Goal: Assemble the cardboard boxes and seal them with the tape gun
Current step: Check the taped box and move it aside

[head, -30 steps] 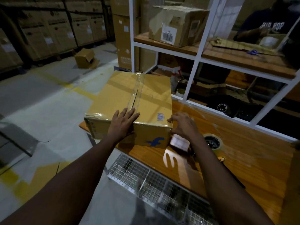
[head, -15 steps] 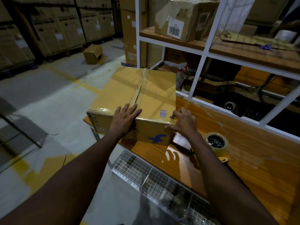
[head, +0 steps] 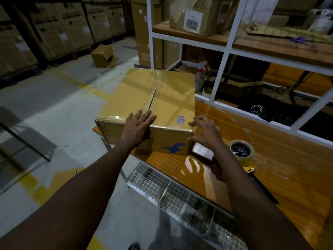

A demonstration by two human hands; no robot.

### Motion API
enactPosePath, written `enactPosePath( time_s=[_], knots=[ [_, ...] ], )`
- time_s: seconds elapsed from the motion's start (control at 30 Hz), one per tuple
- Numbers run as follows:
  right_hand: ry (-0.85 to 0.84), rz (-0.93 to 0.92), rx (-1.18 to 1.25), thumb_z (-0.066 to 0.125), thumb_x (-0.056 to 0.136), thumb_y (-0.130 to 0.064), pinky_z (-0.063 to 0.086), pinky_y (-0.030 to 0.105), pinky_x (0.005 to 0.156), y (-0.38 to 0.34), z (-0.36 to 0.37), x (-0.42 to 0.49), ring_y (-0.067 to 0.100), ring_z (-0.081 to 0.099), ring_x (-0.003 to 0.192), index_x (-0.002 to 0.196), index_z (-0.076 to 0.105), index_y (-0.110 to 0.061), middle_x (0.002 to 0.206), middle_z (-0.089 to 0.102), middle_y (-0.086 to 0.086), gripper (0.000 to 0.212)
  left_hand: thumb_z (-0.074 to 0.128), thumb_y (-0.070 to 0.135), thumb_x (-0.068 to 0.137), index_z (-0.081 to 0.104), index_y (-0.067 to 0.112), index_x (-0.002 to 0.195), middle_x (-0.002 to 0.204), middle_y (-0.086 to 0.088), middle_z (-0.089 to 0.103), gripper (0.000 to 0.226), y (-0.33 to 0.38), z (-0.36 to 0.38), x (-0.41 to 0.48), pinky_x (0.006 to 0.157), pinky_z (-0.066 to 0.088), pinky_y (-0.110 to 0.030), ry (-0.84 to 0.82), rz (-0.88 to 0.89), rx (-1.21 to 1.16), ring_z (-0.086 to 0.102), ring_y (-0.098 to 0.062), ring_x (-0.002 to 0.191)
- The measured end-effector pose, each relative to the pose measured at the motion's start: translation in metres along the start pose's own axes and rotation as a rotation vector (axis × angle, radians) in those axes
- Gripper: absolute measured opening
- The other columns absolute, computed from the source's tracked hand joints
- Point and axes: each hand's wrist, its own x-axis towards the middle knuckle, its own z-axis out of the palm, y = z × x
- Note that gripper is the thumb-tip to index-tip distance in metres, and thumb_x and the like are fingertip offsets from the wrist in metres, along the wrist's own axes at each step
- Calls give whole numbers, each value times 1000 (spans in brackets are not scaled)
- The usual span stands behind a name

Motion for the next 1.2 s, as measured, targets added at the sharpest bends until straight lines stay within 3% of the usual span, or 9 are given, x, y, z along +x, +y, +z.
enactPosePath(
  time_s=[0.27, 0.4, 0.5, 0.6, 0.7, 0.8, 0.97, 1.1, 1.2],
  knots=[
    [66, -23, -154, 76, 77, -42, 38, 47, 93, -3, 22, -15, 26, 35, 130, 139, 42, -30, 152, 28, -4, 72, 77, 50, 77, 19, 31, 156, 165, -2, 16, 100, 0, 1, 0, 117, 19, -53, -11, 15, -17, 17, -33, 150],
    [102, 5, -166, 76, 75, -38, 38, 46, 91, -11, 26, -17, 29, 38, 129, 137, 42, -30, 153, 28, -4, 72, 70, 57, 80, 14, 31, 157, 166, -2, 9, 99, -8, 1, 2, 116, 23, -51, -14, 67, -18, 17, -33, 150],
    [125, 24, -210, 79, 69, -48, 34, 48, 99, -34, 18, -9, 31, 34, 133, 133, 46, -28, 151, 32, 1, 75, 64, 63, 82, 5, 28, 157, 166, -4, -1, 102, -18, 3, 5, 111, 30, -49, -21, 120, 5, 18, -31, 150],
    [136, -48, -246, 79, 71, -52, 26, 52, 112, -75, 25, -2, 32, 26, 142, 142, 38, -30, 157, 27, 4, 85, 69, 56, 82, 10, 21, 157, 166, -9, 3, 102, -30, 3, 7, 103, 37, -45, 0, 159, -50, 28, -29, 146],
    [74, -83, -329, 75, 75, -56, 23, 56, 114, -101, 45, -2, 35, 25, 144, 147, 30, -33, 158, 26, 5, 88, 65, 56, 85, 13, 18, 157, 165, -10, 8, 96, -48, -1, 8, 108, 33, -48, -13, 161, -63, 27, -30, 147],
    [110, -12, -355, 74, 74, -56, 24, 58, 113, -102, 53, -3, 33, 27, 143, 146, 31, -36, 157, 31, 2, 86, 48, 69, 88, 12, 24, 157, 165, -7, 10, 90, -79, 2, 6, 114, 23, -56, -60, 119, -31, 17, -31, 150],
    [99, 93, -322, 72, 76, -58, 18, 61, 115, -107, 56, 2, 25, 22, 146, 147, 30, -41, 159, 28, -8, 84, 41, 72, 86, 29, 28, 154, 162, -7, 26, 82, -144, 10, -11, 107, 30, -60, 9, 111, -67, 29, -35, 145],
    [75, 244, -275, 68, 70, -73, 6, 63, 115, -116, 54, 11, 29, 14, 149, 147, 30, -42, 160, 24, -9, 92, 55, 53, 93, 32, 31, 154, 164, -6, 18, 68, -181, 23, -25, 106, 35, -54, 32, 17, -372, 28, -34, 146],
    [202, 499, -174, 72, 62, -77, 7, 55, 118, -113, 55, 6, 37, 13, 148, 148, 32, -38, 162, 21, -1, 103, 60, 32, 97, 44, 26, 148, 162, -5, 22, 54, -191, 31, -35, 102, 46, -44, 142, 44, -680, 41, -28, 140]
  ],
)
